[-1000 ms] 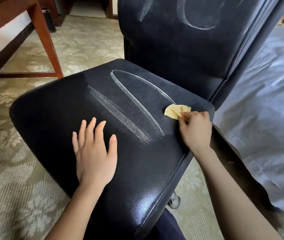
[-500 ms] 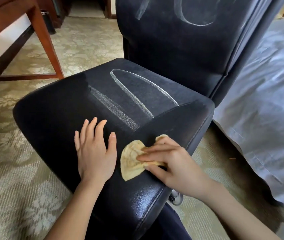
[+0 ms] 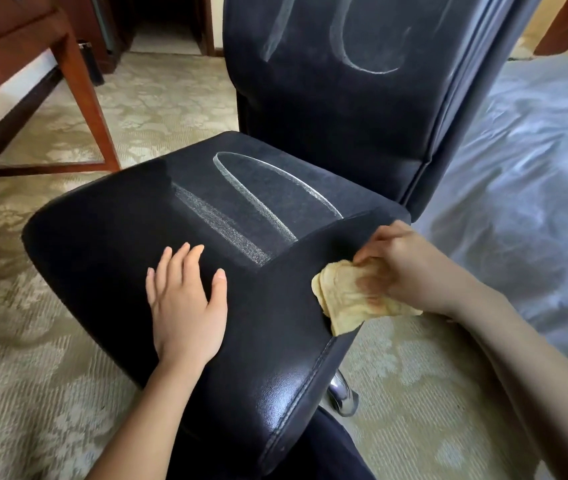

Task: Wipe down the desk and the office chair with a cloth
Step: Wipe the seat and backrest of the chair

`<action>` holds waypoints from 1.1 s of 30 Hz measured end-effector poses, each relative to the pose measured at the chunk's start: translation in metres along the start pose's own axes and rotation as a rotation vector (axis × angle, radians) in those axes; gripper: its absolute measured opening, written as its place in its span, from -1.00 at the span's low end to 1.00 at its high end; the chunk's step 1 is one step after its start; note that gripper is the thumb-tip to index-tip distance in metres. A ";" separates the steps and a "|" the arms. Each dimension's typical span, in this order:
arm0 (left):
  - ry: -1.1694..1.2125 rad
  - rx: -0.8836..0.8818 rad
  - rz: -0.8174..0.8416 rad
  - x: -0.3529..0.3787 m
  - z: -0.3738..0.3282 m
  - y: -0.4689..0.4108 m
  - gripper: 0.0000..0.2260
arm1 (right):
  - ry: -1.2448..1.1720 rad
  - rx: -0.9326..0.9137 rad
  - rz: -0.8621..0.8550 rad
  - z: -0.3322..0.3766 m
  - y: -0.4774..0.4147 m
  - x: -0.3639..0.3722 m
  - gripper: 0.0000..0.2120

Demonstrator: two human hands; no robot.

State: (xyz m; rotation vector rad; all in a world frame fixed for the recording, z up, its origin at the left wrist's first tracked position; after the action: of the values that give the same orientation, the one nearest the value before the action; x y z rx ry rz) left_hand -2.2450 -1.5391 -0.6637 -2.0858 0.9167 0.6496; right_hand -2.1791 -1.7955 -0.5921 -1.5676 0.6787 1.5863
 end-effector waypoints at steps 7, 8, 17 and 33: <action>0.003 0.000 -0.006 -0.001 -0.002 0.001 -0.62 | 0.171 0.130 -0.410 -0.027 -0.039 -0.061 -0.83; 0.002 -0.002 -0.003 -0.001 -0.002 0.001 -0.62 | 0.129 0.179 -0.507 -0.029 -0.042 -0.075 -0.83; -0.005 -0.005 0.000 -0.004 -0.003 0.000 -0.63 | -0.380 0.212 -0.761 -0.019 -0.068 -0.130 -0.91; 0.021 0.018 -0.030 -0.006 -0.007 -0.001 -0.53 | -0.414 0.302 -0.611 -0.026 -0.059 -0.061 -0.96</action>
State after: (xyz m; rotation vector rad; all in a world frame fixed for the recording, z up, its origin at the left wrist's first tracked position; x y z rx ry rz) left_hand -2.2464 -1.5418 -0.6552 -2.0901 0.8983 0.6025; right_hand -2.1206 -1.7945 -0.5256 -1.0381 0.1679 1.2154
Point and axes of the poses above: each hand's wrist, its own y-axis away from the middle knuckle, its own x-axis out of the palm, z = x × y, the point moved 5 cm from there along -y, towards the middle knuckle, and after that the axes turned 5 degrees about -z, right-handed, at the moved point
